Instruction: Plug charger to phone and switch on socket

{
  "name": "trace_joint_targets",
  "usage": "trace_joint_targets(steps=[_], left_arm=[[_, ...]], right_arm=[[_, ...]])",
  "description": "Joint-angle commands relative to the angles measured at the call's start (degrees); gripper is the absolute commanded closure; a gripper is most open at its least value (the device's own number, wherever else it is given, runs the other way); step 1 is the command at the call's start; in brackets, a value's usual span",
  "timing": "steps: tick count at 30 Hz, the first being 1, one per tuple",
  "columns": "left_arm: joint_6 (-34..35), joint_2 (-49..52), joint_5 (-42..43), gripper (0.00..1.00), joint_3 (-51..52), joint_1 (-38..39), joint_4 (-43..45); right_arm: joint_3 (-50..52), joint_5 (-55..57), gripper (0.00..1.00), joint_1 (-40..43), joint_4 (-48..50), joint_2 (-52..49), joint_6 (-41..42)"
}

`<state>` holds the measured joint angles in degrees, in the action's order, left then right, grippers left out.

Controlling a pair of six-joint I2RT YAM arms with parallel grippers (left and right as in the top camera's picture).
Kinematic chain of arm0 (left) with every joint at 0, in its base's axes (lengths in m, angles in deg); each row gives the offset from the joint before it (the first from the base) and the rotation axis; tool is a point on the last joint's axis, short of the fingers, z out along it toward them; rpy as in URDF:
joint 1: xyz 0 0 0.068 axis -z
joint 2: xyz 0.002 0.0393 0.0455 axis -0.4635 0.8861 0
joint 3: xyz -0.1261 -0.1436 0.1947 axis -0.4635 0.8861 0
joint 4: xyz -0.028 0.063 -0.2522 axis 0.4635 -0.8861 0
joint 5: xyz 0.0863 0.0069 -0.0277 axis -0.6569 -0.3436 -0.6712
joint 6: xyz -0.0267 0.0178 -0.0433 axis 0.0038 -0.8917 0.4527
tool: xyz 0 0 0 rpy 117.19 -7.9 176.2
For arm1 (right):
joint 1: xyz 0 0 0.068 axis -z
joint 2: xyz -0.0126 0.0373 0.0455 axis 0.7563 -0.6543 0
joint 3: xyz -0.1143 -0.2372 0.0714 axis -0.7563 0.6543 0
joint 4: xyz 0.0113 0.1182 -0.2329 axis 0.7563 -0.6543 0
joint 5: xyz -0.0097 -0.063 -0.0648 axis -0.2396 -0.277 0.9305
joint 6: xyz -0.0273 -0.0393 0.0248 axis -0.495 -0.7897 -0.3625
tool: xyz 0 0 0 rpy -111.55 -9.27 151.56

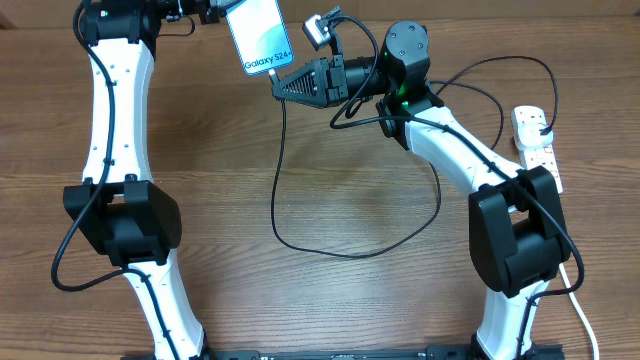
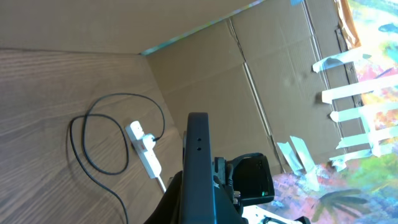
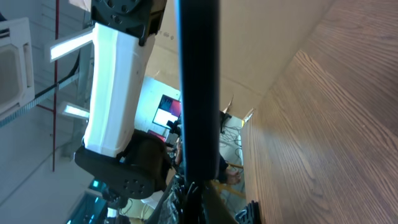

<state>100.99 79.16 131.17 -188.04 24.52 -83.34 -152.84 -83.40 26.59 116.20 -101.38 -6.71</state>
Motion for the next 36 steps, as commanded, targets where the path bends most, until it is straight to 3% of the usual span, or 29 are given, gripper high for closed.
trace_joint_targets(steps=[1,9,36], left_arm=[[-0.39,-0.39,3.72,0.95,-0.68,1.31,-1.53],[3.39,-0.39,3.26,0.96,-0.68,1.36,-1.60],[3.65,-0.39,0.72,0.96,-0.68,1.75,-1.55]], right_arm=[[-0.87,6.16,0.96,0.24,1.36,0.04,-0.07],[-0.87,6.16,0.96,0.24,1.33,0.04,-0.07],[-0.87,11.19,0.96,0.24,0.83,0.04,0.63]])
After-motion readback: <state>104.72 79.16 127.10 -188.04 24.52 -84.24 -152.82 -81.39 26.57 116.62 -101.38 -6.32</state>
